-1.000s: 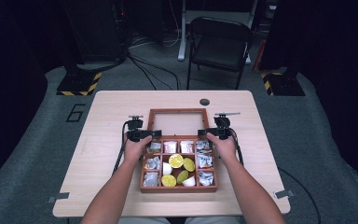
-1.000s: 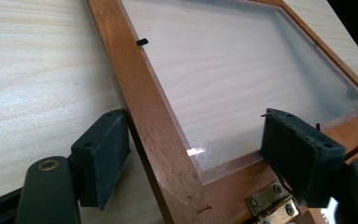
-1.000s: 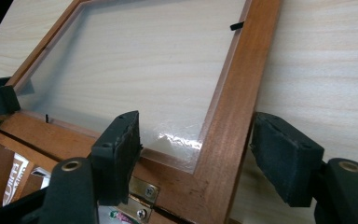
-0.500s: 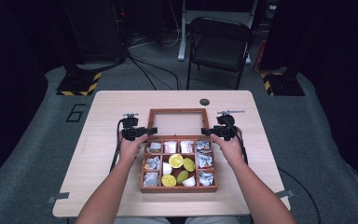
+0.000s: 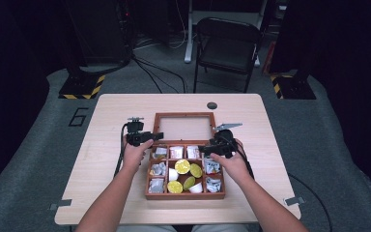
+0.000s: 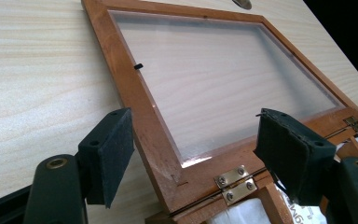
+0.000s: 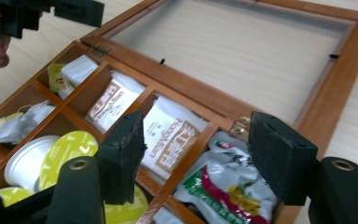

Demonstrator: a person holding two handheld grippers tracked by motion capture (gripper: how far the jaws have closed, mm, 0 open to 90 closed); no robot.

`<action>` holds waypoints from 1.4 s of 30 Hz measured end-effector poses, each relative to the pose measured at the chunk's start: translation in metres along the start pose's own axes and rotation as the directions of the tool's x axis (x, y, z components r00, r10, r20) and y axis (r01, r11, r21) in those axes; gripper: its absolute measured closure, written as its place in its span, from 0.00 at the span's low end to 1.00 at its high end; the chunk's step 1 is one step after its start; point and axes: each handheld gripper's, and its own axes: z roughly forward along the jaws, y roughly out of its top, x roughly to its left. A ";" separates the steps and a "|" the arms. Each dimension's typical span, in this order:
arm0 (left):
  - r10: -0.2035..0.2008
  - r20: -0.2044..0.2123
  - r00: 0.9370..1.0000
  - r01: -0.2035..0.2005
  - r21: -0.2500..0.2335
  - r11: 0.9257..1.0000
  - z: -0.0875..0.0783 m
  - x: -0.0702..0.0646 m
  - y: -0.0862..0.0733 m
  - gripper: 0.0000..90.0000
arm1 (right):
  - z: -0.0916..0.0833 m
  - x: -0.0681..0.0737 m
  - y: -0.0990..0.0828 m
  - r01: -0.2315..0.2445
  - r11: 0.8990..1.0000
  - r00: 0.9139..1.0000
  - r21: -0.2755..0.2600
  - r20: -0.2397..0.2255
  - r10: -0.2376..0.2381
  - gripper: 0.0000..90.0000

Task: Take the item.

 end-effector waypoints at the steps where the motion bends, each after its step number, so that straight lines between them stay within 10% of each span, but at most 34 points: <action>1: 0.001 0.002 1.000 -0.001 -0.002 1.000 0.000 -0.001 0.000 0.31 | 0.000 0.001 -0.001 0.012 1.000 1.000 -0.003 -0.008 -0.012 0.40; 24: 0.019 0.009 1.000 -0.019 -0.009 1.000 -0.005 -0.004 0.001 0.32 | 0.015 0.058 -0.017 0.201 0.979 0.973 0.026 -0.120 -0.196 0.39; 42: 0.018 0.008 1.000 -0.018 -0.007 1.000 -0.007 -0.002 0.002 0.32 | 0.027 0.076 -0.022 0.249 0.967 0.961 0.052 -0.138 -0.240 0.38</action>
